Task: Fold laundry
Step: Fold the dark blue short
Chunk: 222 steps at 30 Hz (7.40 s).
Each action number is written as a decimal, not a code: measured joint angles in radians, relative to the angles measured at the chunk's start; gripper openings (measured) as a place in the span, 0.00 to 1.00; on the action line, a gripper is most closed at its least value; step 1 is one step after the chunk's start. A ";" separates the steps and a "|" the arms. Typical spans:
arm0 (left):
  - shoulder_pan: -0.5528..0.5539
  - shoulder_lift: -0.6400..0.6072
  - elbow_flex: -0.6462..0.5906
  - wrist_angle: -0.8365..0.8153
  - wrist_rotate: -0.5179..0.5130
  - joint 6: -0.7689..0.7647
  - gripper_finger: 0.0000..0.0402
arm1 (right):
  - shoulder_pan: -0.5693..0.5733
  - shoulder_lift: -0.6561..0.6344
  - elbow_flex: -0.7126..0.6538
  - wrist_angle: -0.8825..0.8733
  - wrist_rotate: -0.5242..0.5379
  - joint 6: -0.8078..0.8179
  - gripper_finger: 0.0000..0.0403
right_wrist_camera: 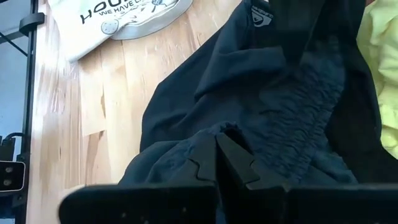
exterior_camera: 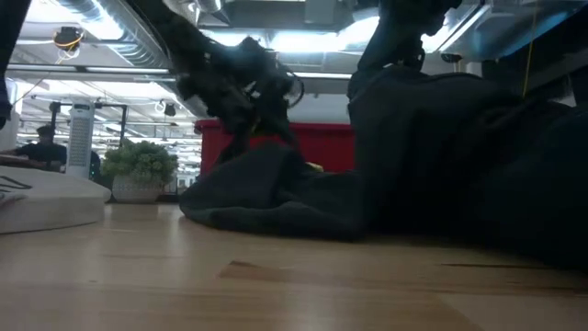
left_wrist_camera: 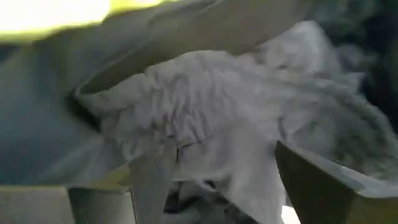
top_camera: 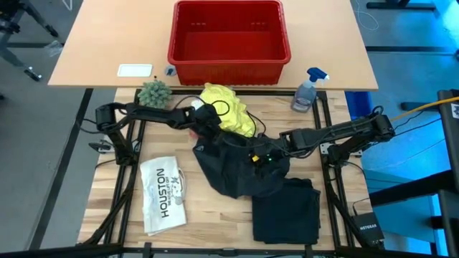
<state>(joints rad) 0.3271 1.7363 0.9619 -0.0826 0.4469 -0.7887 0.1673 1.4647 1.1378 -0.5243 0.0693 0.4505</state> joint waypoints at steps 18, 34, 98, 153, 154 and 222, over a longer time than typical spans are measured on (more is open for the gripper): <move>-0.016 0.033 0.003 0.071 0.043 0.002 0.02 | 0.000 0.000 0.000 0.004 0.045 0.000 0.00; -0.008 -0.524 0.194 -0.300 0.011 0.335 0.00 | -0.004 -0.058 0.099 0.002 0.126 -0.074 0.00; -0.510 -0.781 -0.137 -0.495 -0.215 0.219 0.00 | -0.056 -0.083 -0.061 -0.023 0.179 0.087 0.58; -0.510 -1.071 0.338 -0.371 -0.600 0.757 0.00 | -0.441 0.044 0.819 -0.143 -0.203 -0.370 0.00; -0.510 -1.071 0.342 -0.329 -0.587 0.790 0.00 | -0.443 0.044 0.819 -0.106 -0.213 -0.375 0.00; -0.839 -0.645 -0.323 0.011 -0.026 -0.204 0.00 | 0.175 0.045 -0.092 0.070 -0.363 0.228 0.15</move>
<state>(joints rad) -0.5115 1.0917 0.6384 -0.0711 0.4205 -0.9928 0.3421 1.5093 1.0454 -0.4540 -0.2938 0.6785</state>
